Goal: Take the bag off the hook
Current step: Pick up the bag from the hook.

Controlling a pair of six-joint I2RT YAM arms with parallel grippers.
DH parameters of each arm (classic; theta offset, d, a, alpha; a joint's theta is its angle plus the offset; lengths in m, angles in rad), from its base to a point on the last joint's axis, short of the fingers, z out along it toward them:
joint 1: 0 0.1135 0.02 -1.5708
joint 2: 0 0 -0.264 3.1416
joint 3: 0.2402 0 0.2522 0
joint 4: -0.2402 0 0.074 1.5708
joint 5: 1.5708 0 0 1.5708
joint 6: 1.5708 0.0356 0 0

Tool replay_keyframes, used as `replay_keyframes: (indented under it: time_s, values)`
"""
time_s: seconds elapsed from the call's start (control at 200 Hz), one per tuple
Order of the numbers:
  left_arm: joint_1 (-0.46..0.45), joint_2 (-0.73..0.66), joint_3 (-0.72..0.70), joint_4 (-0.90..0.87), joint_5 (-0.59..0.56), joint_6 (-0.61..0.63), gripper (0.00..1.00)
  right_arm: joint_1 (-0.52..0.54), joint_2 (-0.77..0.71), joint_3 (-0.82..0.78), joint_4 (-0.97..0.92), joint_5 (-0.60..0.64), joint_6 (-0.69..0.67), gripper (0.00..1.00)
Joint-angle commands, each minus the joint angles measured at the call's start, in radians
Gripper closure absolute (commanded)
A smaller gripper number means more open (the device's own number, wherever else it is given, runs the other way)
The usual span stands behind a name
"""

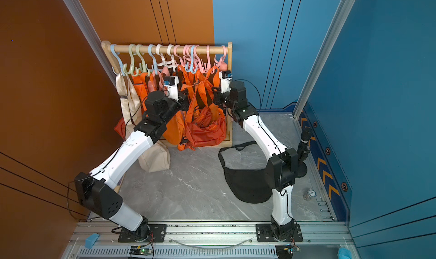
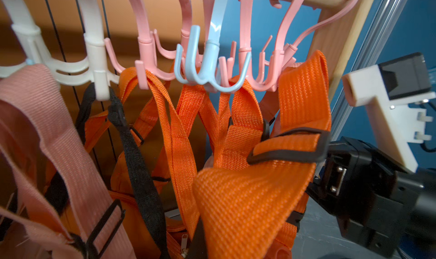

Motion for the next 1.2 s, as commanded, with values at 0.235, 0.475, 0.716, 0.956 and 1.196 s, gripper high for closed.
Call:
replay_keyframes:
  time_s: [0.235, 0.475, 0.716, 0.956, 1.196]
  values:
    - [0.007, 0.004, 0.131, -0.051, 0.016, -0.002, 1.0, -0.029, -0.053, 0.108, -0.055, 0.022, 0.004, 1.0]
    - [-0.009, -0.058, 0.096, -0.053, 0.004, -0.008, 1.0, -0.024, -0.142, 0.043, -0.066, 0.027, -0.001, 1.0]
    - [-0.048, -0.14, 0.053, -0.083, -0.026, 0.006, 1.0, -0.017, -0.296, -0.109, -0.042, 0.035, 0.005, 1.0]
    - [-0.118, -0.244, -0.028, -0.094, -0.066, 0.029, 1.0, -0.004, -0.483, -0.289, -0.039, 0.057, 0.003, 1.0]
    - [-0.246, -0.322, -0.103, -0.094, -0.131, 0.086, 1.0, 0.015, -0.707, -0.455, -0.069, 0.087, -0.013, 1.0]
